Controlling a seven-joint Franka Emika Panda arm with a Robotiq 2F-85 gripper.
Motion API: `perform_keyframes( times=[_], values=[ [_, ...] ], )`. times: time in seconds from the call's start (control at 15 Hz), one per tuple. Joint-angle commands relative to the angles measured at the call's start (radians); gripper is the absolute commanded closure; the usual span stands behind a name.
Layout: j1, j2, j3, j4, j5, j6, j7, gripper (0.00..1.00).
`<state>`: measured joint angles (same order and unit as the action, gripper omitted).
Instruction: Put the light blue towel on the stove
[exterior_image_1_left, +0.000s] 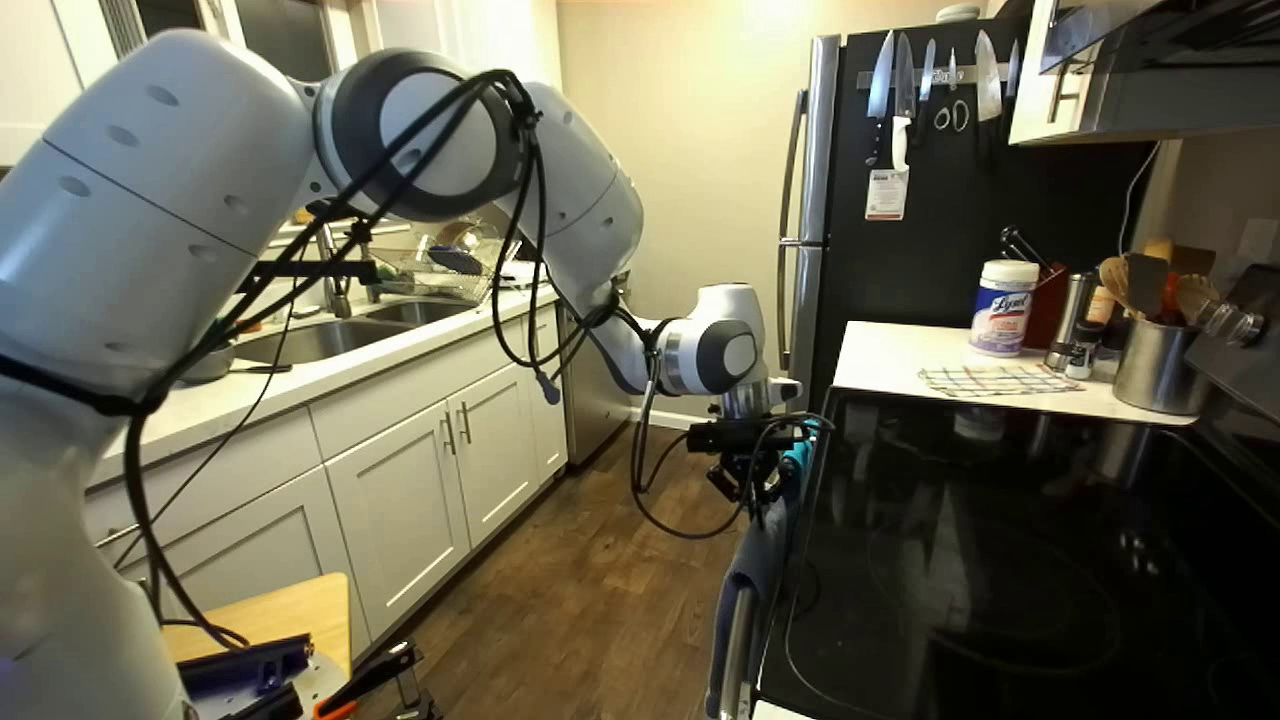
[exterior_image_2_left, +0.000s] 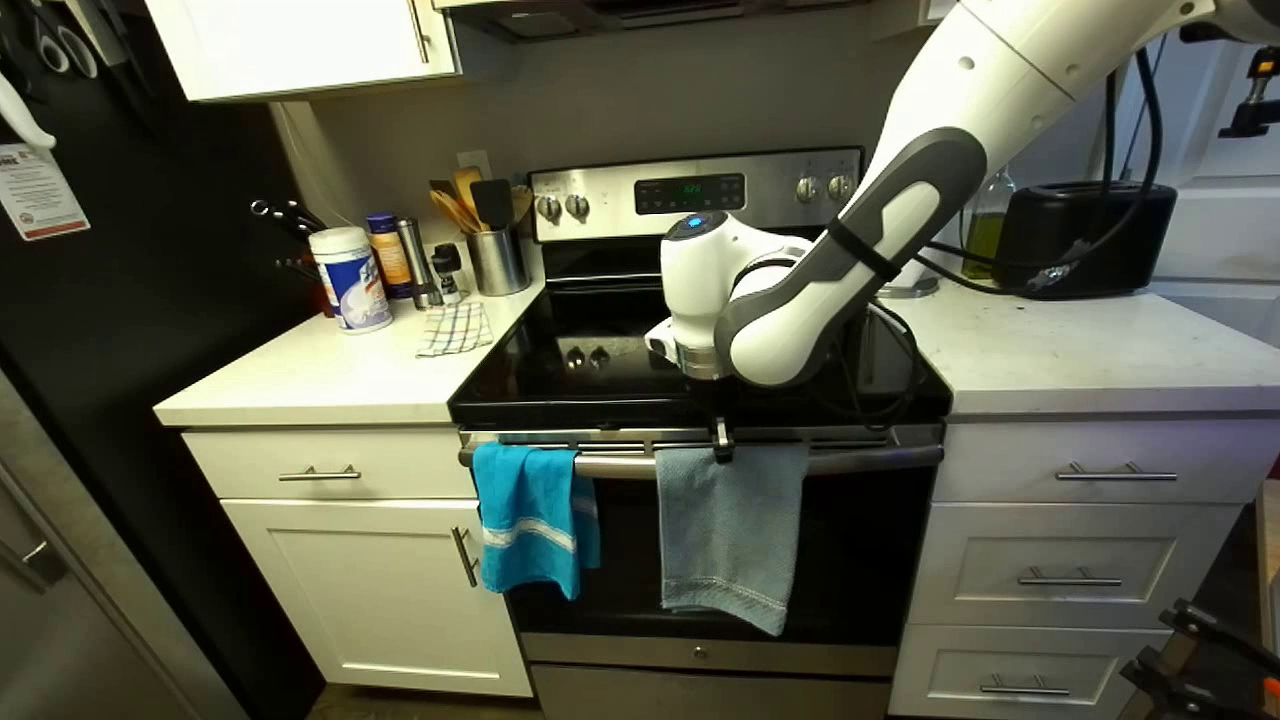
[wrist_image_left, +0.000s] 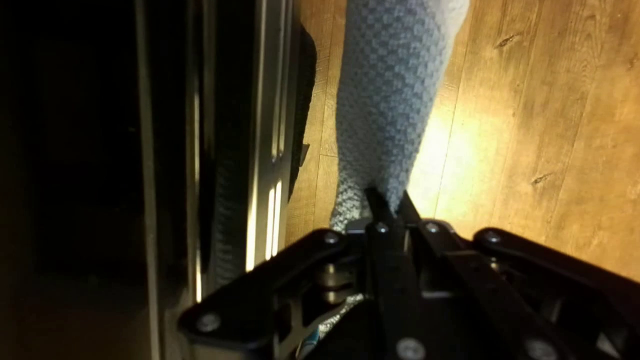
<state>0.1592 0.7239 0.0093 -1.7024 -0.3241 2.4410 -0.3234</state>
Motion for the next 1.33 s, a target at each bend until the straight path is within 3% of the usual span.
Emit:
perform_keyframes(
  times=[0.0,0.47,1.27],
  values=[
    [-0.012,-0.018,0.011,-0.033,-0.014,0.04,0.026,0.99],
    [-0.034,-0.049,0.023,-0.055,0.007,0.051,0.013,0.99],
    [-0.142,-0.225,0.093,-0.153,0.115,0.063,-0.036,0.99]
  ],
)
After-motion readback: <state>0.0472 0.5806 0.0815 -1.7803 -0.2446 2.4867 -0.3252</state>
